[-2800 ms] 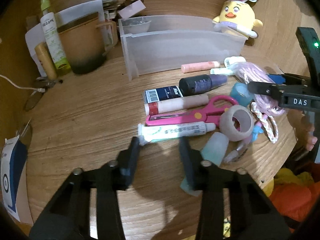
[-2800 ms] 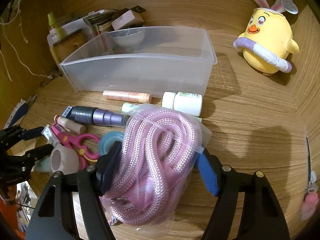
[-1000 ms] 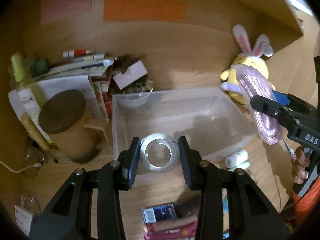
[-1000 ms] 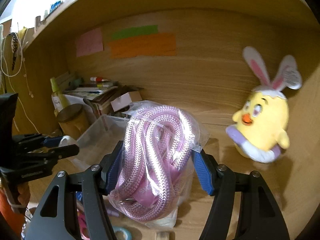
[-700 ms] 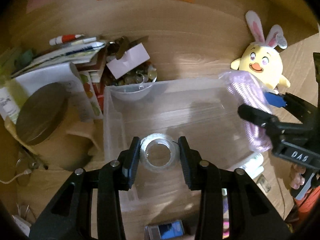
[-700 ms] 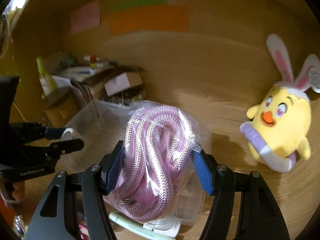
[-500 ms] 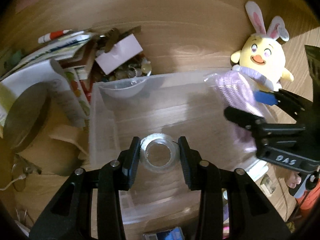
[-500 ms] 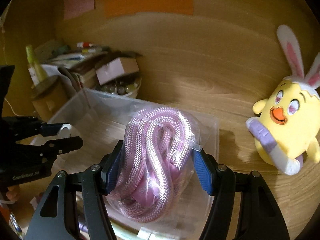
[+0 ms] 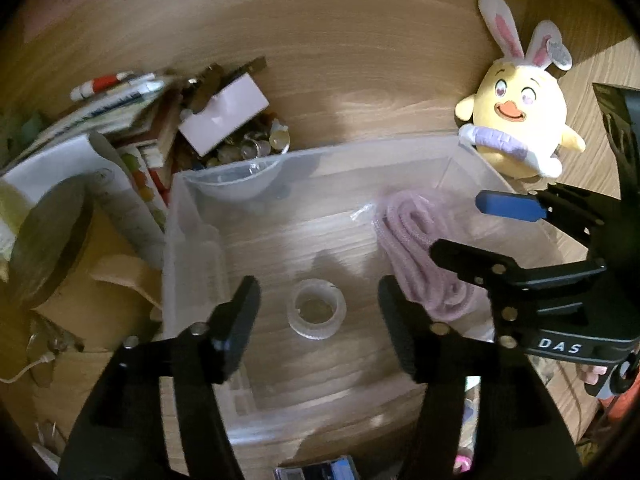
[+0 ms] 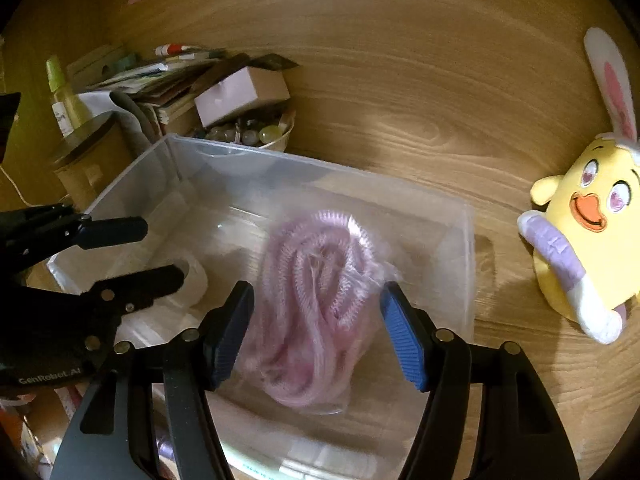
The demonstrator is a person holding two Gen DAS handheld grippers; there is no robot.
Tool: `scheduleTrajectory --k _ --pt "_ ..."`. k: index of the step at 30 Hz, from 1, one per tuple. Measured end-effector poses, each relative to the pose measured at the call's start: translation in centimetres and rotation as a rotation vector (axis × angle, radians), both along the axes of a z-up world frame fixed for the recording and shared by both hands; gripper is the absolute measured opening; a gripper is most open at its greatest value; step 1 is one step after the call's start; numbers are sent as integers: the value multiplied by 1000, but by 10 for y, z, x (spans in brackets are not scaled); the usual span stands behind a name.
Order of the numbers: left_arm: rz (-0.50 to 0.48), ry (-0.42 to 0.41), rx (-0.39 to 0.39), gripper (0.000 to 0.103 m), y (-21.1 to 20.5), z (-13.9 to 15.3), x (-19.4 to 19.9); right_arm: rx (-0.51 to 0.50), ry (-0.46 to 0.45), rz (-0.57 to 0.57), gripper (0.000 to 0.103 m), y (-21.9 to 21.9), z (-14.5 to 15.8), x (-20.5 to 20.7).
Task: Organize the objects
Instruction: 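Carry tape and rope bag into the clear bin and open both grippers, then grasp the light blue bottle with the left gripper while the right grasps the pink jar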
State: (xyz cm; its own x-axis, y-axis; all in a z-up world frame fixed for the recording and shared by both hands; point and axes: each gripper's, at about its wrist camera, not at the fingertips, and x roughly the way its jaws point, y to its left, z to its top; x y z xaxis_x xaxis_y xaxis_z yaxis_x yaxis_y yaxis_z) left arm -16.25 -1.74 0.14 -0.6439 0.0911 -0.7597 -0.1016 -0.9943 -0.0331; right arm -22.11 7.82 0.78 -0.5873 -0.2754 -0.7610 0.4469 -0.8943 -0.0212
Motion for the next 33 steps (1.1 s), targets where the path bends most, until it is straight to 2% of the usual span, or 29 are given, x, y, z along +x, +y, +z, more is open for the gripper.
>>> scheduleTrajectory --k 3,5,7,12,18,22,27,29,31,33 --pt "2 29 -5 65 1 10 11 -12 13 -1 67 6 9 8" --pt "9 52 -1 74 0 18 22 -16 36 -9 69 12 17 19" --pt "29 94 6 89 -3 27 35 -26 59 -15 70 21 26 32" --pt "50 164 -19 90 -4 43 76 -78 112 -32 82 47 45 71" --pt "63 189 -25 96 -1 44 120 -121 130 -66 83 75 49 113" --pt "67 172 -7 96 2 34 145 -127 141 -98 84 88 43 137" --pt "62 109 34 96 2 10 166 -113 122 -120 84 94 26 160" --pt "70 80 45 89 1 -2 175 -109 102 -119 84 94 16 168" --pt "71 33 62 76 1 -15 179 -99 89 -118 83 93 8 174" --pt "74 -18 94 73 -1 -26 184 -94 79 -122 82 91 -1 179"
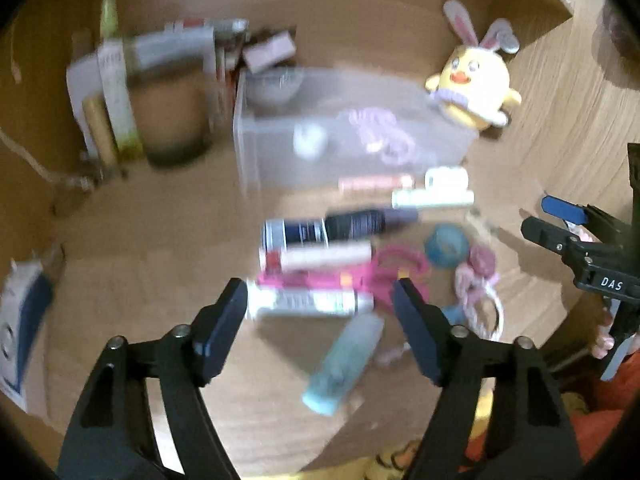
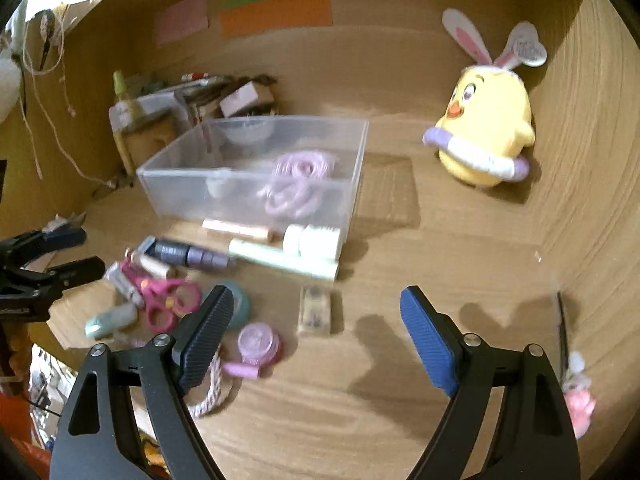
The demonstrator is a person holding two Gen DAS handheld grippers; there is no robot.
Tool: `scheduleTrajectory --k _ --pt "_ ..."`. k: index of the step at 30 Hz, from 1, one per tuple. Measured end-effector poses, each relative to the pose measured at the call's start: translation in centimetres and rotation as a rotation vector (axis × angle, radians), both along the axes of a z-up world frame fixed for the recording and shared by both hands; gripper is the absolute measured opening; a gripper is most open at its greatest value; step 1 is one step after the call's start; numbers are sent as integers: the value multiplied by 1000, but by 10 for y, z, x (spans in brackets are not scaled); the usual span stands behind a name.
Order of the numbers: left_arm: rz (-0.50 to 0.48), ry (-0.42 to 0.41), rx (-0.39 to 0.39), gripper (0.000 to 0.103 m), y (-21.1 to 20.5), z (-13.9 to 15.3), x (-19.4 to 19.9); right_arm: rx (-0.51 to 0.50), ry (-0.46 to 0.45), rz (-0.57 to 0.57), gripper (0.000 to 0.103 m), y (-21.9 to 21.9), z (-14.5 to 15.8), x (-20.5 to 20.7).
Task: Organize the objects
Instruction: 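Grasp the light blue bottle with the left gripper while the right grasps the pink jar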
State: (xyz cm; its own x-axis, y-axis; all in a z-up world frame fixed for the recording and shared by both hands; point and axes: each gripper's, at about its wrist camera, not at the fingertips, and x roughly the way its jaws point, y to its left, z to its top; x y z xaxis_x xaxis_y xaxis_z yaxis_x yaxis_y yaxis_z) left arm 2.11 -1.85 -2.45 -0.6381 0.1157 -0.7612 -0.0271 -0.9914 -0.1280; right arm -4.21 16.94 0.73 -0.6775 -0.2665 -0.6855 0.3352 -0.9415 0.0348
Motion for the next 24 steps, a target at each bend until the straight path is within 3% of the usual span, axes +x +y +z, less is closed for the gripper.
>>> scheduleTrajectory --k 2,5,9,20,24 --pt "2 -22 23 68 -1 -7 5 -8 -18 5 79 -2 -8 3" --pt "2 -41 5 57 1 -15 12 -23 -69 32 63 -6 -19 4" --pt "-17 -61 0 50 2 -22 19 -36 -111 58 52 -12 -29 3" --pt "-72 -54 -56 45 16 -28 18 -8 -130 90 45 -24 -38 -1" --pt "-88 -32 -103 40 24 -29 16 -8 -147 92 36 -25 -42 -5"
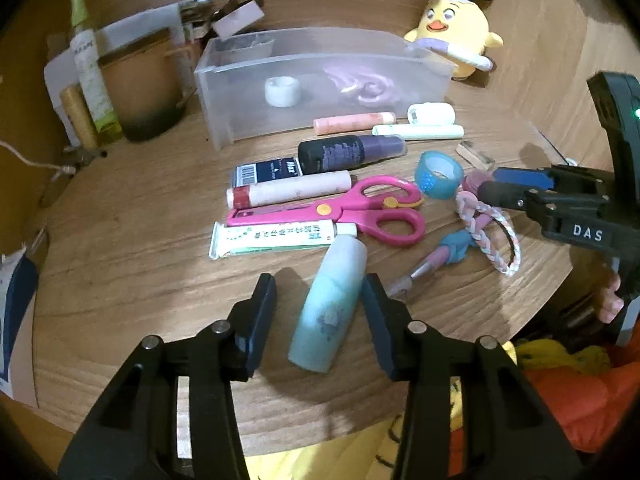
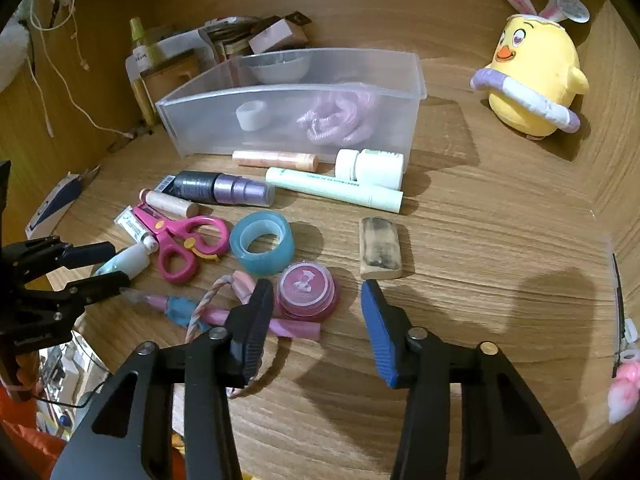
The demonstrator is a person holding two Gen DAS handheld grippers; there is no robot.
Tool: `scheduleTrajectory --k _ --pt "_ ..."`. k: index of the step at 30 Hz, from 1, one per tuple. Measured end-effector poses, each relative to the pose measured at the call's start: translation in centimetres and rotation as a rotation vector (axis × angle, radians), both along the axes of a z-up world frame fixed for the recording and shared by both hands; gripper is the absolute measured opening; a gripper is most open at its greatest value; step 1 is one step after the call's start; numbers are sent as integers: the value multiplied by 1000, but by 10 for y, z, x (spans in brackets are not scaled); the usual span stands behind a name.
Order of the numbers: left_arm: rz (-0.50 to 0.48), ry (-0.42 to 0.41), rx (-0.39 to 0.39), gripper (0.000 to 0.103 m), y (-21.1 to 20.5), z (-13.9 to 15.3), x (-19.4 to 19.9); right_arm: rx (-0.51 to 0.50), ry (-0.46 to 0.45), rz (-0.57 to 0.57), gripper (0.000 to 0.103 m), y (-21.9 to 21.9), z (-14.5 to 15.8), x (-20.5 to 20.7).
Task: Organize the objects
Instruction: 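Grasp the light blue bottle with the left gripper while the right grasps the pink jar, then carry bottle and pink jar into the clear bin and open both grippers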
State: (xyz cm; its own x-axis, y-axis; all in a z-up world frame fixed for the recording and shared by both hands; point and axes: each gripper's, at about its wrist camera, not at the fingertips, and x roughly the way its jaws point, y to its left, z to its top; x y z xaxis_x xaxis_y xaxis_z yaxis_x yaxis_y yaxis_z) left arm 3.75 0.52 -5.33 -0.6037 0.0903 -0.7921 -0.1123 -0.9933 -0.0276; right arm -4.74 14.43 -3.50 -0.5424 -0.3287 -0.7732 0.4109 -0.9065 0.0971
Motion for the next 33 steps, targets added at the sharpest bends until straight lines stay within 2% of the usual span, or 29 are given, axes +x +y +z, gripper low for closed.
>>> scheduleTrajectory --k 2,4,11,18,26,33 --pt "-7 10 -3 32 2 0 0 -2 -4 1 32 -1 -2 -2" --pt "-8 17 -12 18 4 0 1 -1 1 -2 30 -1 -2 -3" --pt "18 19 32 16 -3 8 4 -4 44 -6 30 1 6 1" --pt "47 104 67 16 -14 38 -3 -28 119 -31 30 12 36 -1" --pt "60 195 114 16 -25 71 -40 -43 232 -43 30 10 74 -16" --pt "59 214 127 16 -32 89 -76 -66 292 -31 30 0 100 -40"
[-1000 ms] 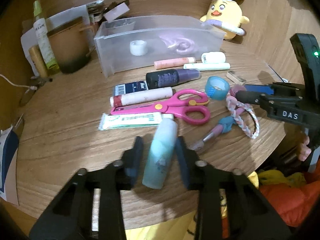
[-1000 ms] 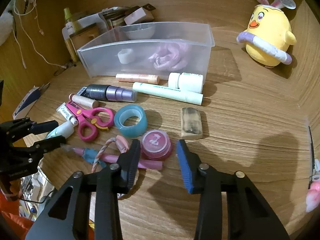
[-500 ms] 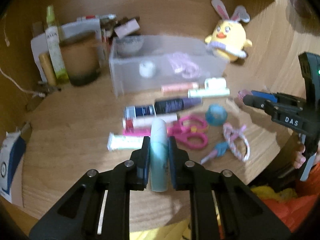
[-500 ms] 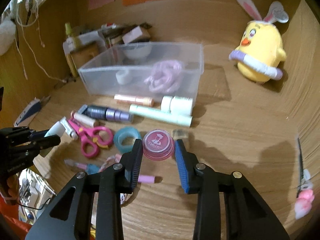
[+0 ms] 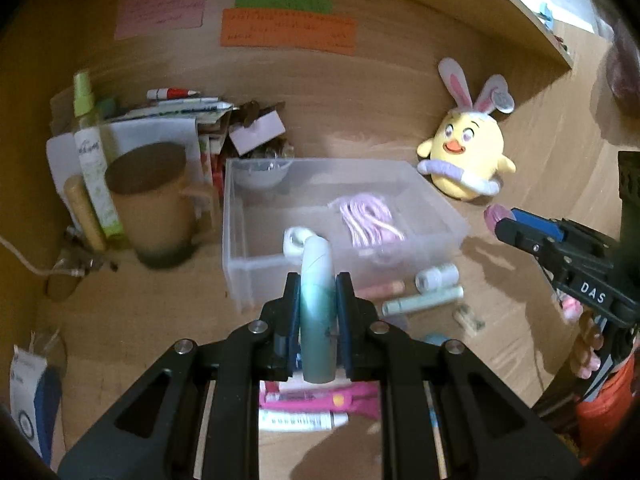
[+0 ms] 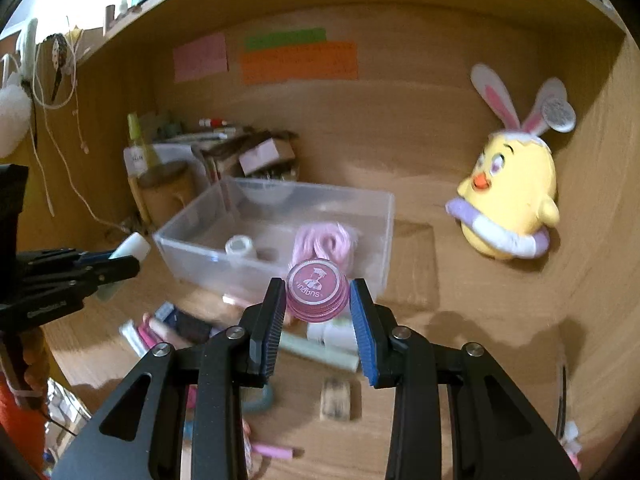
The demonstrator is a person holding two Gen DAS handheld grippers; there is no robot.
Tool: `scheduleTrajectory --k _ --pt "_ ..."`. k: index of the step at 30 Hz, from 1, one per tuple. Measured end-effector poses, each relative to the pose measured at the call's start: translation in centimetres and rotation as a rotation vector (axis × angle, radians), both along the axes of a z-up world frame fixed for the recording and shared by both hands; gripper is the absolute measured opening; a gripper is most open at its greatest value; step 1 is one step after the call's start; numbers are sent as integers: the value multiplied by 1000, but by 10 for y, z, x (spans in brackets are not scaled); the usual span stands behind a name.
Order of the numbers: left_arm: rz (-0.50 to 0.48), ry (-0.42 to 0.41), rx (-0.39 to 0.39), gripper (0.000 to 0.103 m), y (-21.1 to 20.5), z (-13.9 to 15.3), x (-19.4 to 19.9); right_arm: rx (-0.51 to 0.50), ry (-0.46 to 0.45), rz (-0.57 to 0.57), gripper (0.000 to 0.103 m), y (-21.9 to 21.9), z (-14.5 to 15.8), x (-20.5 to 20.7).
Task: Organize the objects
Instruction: 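Carry bottle and pink jar into the clear bin and open both grippers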
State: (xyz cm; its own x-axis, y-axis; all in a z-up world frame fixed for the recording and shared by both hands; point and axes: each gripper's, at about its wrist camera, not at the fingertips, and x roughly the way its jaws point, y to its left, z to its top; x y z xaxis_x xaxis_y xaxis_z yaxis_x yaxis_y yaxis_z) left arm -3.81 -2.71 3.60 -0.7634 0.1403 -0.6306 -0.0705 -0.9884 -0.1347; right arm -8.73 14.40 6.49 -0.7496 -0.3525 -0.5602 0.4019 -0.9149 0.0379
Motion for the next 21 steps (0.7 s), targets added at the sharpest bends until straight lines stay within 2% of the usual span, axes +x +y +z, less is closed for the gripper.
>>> scheduleTrajectory --k 8,13,16,21 --pt "14 -43 6 16 -14 2 -49 11 -23 18 30 -18 0 -39" --pt "14 -101 14 16 -20 -10 -76 15 -88 23 30 -29 -17 -69" --pt "4 -135 22 16 -22 -19 -89 59 -110 25 30 -37 -29 -85" --pt "2 -164 -18 16 -18 -30 -104 81 -189 43 30 -41 -49 -110"
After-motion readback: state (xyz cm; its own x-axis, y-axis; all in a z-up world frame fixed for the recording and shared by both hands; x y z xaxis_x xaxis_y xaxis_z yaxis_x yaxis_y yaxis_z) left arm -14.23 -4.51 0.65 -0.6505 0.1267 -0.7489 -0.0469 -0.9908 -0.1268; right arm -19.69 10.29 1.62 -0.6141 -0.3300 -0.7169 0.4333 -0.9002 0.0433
